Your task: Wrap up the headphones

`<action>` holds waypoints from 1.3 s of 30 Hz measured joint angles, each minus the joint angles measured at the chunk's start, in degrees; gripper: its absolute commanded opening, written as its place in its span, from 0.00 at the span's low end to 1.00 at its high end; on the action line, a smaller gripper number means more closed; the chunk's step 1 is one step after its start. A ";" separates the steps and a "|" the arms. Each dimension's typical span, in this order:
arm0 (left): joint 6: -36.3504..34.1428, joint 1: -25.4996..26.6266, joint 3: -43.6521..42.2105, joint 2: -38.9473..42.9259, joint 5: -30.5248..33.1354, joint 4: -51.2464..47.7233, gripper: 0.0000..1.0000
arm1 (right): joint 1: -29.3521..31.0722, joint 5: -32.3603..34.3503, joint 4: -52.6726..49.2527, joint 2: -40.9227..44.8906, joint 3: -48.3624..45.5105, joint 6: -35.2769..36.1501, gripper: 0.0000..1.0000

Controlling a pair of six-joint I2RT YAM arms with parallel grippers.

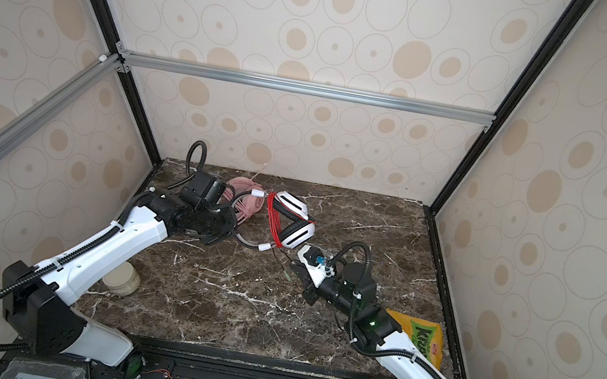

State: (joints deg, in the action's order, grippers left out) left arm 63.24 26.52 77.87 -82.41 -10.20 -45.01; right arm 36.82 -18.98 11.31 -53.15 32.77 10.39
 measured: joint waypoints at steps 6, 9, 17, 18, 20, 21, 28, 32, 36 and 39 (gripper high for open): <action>0.94 0.22 -3.32 -2.64 0.13 2.93 0.00 | 0.37 2.78 -4.46 -2.27 -0.31 -4.26 0.10; 1.29 0.48 -4.63 -5.33 0.35 5.68 0.00 | 0.42 5.09 -7.48 -4.81 0.74 -5.84 0.09; 1.51 1.09 -6.16 -16.24 -0.13 13.20 0.00 | 0.50 14.43 -14.53 -13.90 6.73 -9.09 0.00; 1.51 1.18 -6.16 -17.29 -0.13 13.99 0.00 | 0.52 15.67 -15.76 -15.43 8.07 -9.16 0.00; 1.49 1.27 -5.84 -19.69 0.00 15.34 0.00 | 0.52 17.97 -17.92 -18.91 10.88 -9.31 0.00; 1.46 1.27 -5.31 -20.65 0.09 15.50 0.00 | 0.52 18.75 -18.69 -20.11 11.82 -9.31 0.00; 0.15 1.66 2.38 -30.42 0.48 15.56 0.00 | 0.52 22.53 -22.95 -26.58 15.82 -9.73 0.06; -1.14 2.36 6.32 -34.34 0.68 14.73 0.00 | 0.50 23.71 -23.82 -28.02 16.52 -9.77 0.09; -2.49 2.58 9.88 -36.98 0.59 12.15 0.00 | 0.50 24.35 -24.17 -28.48 16.61 -9.94 0.14; -4.20 2.51 13.81 -39.06 0.20 8.70 0.00 | 0.50 25.03 -24.39 -28.55 16.90 -10.01 0.16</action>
State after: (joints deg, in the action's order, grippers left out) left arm 59.05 29.04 91.68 -121.47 -10.00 -36.32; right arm 37.32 6.04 -13.08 -81.69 49.67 0.38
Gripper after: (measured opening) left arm 0.064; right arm 0.150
